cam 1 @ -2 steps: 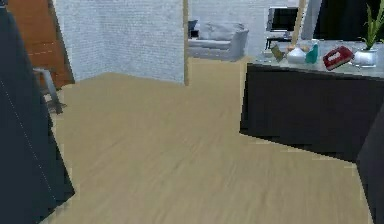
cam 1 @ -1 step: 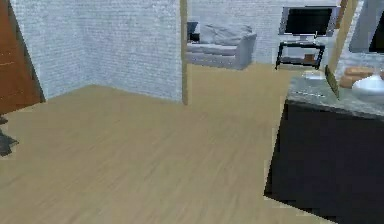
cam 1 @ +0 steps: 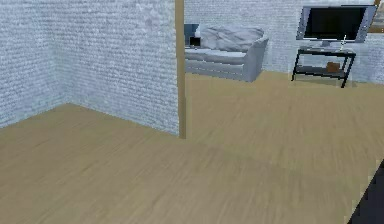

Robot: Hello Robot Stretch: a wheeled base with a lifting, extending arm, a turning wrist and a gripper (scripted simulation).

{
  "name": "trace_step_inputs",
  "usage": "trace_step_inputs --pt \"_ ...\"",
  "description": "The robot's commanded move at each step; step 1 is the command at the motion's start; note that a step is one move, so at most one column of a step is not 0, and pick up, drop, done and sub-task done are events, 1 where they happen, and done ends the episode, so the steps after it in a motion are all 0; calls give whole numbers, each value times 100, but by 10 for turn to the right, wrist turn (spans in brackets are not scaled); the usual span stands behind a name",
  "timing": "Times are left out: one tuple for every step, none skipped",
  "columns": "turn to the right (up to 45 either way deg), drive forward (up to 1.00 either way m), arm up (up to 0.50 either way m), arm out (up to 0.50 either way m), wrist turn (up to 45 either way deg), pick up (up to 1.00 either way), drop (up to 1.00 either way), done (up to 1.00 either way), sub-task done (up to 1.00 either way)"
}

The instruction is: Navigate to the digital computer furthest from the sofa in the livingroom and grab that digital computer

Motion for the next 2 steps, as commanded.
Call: trace_step_inputs --pt "0 25 0 0 0 0 0 0 0" --pt "240 0 0 0 0 0 0 0 0"
